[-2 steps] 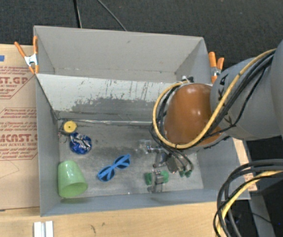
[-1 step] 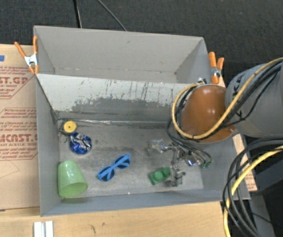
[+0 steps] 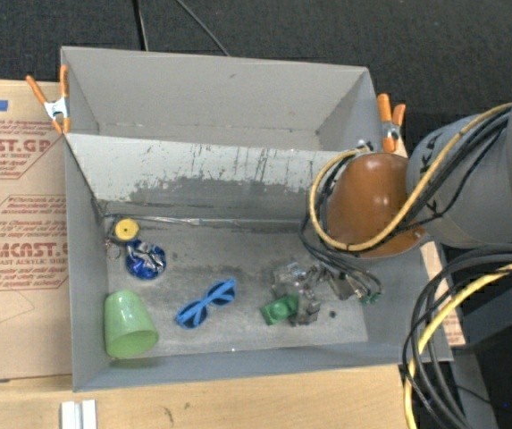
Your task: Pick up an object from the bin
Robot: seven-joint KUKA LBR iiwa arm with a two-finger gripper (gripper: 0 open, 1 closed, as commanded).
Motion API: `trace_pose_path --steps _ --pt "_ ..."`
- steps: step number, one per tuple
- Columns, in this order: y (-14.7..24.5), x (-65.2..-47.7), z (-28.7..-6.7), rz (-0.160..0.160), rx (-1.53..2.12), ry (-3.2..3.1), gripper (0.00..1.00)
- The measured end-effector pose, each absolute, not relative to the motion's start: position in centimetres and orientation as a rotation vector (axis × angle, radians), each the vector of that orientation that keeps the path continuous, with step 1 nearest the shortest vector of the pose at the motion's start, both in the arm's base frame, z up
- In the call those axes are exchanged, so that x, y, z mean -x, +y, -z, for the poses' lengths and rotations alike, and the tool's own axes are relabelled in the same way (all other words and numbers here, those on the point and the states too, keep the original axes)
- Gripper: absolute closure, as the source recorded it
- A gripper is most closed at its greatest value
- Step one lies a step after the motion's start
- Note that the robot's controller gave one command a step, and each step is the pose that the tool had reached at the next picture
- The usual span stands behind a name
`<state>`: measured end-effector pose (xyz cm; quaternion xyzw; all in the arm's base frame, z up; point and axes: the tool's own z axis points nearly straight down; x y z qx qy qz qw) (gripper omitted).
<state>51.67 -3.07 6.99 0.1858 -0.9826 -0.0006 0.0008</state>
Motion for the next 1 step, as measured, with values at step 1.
trace_pose_path --steps 1 --pt "-2.47 -55.58 -22.89 -0.004 -0.615 -3.093 1.00"
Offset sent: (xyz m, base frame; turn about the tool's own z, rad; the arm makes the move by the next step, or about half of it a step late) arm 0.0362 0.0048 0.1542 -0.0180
